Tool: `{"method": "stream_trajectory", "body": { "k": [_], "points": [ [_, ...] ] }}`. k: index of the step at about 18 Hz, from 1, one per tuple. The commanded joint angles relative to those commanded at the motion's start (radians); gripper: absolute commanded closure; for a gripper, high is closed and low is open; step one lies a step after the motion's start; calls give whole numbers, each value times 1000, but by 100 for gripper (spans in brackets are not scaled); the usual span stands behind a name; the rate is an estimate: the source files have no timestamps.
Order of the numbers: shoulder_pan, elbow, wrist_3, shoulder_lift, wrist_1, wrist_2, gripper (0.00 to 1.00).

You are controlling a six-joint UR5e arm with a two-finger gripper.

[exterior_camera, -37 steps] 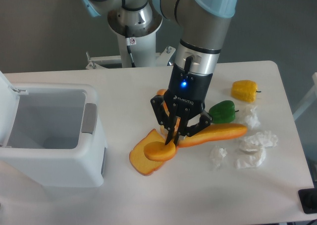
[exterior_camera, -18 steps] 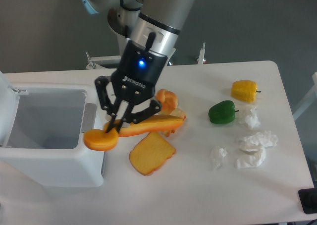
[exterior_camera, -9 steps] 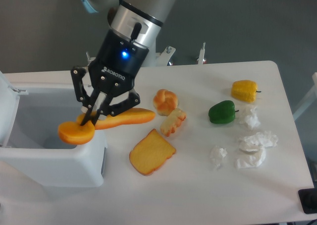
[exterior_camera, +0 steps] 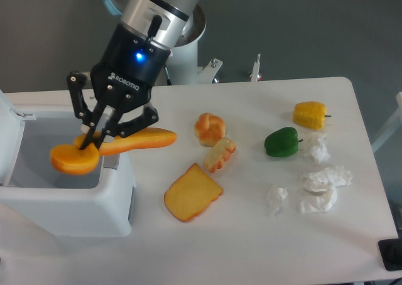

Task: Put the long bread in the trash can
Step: 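Carry the held orange piece toward the white trash can, then move the held orange piece over the trash can opening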

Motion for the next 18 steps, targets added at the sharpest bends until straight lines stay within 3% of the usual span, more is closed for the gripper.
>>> {"method": "stream_trajectory", "body": {
  "k": [4, 18],
  "points": [
    [-5, 0, -20, -8, 0, -139, 80],
    [-40, -15, -35, -20, 0, -253, 80]
  ]
}}
